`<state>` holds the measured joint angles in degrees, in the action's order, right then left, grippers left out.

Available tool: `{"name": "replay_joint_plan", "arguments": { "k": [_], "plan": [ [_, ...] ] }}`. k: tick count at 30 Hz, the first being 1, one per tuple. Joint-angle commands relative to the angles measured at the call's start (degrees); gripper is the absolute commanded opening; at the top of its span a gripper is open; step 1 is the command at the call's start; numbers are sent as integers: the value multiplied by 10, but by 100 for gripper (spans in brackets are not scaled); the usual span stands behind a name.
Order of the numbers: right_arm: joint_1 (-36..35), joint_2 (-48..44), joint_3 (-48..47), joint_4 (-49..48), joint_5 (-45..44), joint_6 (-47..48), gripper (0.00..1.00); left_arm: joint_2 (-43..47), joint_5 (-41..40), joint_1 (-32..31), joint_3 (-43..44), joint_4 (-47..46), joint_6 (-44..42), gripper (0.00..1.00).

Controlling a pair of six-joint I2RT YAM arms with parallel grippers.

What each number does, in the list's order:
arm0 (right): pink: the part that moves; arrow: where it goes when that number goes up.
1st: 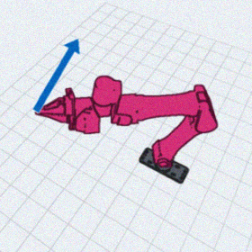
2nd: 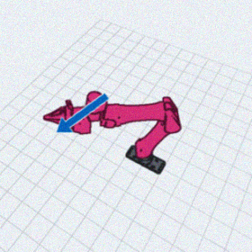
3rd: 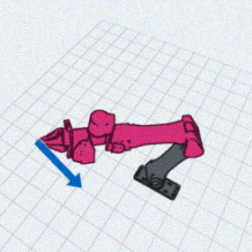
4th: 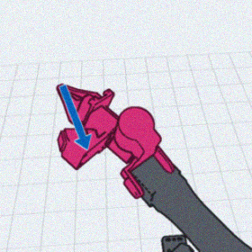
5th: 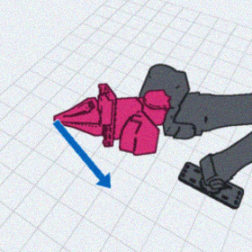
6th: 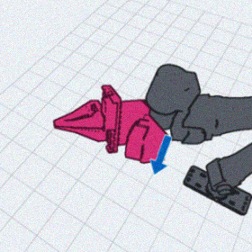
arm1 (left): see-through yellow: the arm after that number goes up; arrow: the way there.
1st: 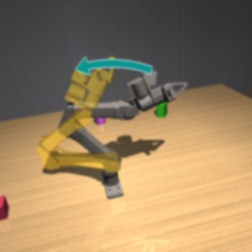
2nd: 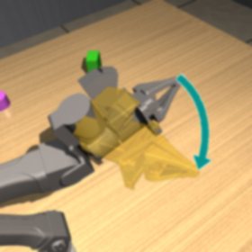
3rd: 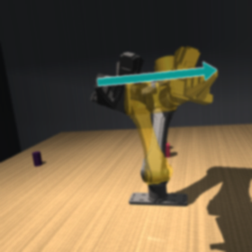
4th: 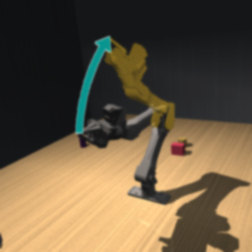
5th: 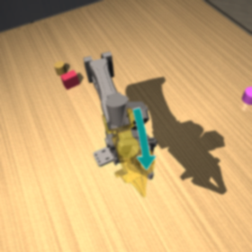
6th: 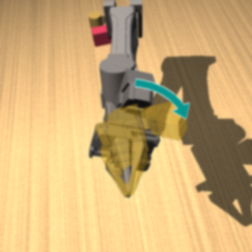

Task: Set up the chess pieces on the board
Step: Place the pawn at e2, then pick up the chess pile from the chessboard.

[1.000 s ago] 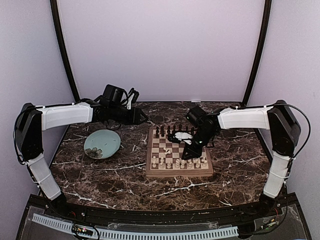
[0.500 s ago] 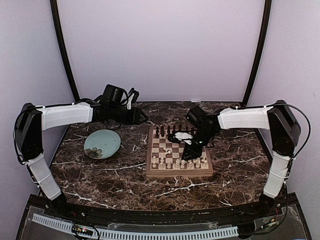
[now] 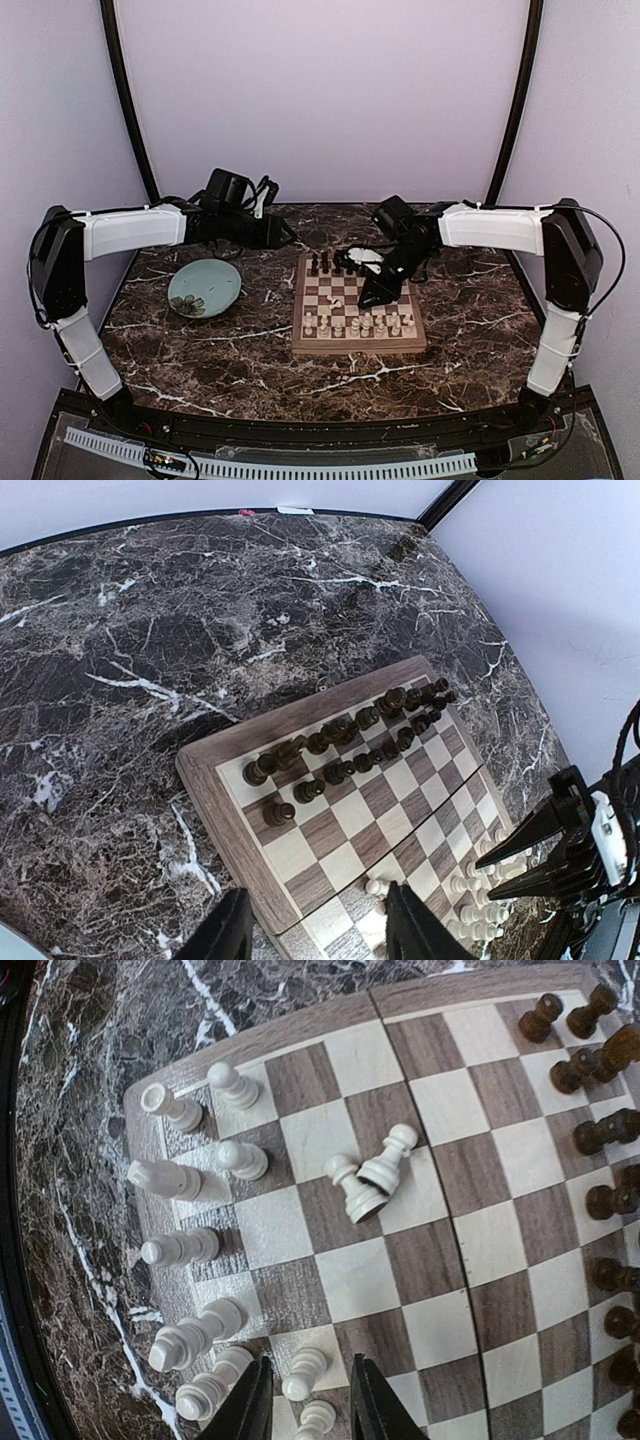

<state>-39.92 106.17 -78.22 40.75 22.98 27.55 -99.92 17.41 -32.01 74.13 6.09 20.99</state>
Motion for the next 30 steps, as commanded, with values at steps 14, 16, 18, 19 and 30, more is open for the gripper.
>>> {"name": "replay_joint_plan", "arguments": {
  "k": [14,16,18,19,30],
  "plan": [
    [-13,76,-114,-4,-5,0,27,9,1,3,20,9,-16,47],
    [-16,87,-121,-5,-6,2,27,12,-2,3,21,10,-17,47],
    [-19,98,-130,-3,-5,3,29,13,-2,3,21,10,-18,47],
    [-21,104,-133,-2,-5,3,29,14,-3,3,22,11,-19,47],
    [-31,160,-172,8,-9,10,30,20,-9,3,24,15,-24,47]
  ]
}}
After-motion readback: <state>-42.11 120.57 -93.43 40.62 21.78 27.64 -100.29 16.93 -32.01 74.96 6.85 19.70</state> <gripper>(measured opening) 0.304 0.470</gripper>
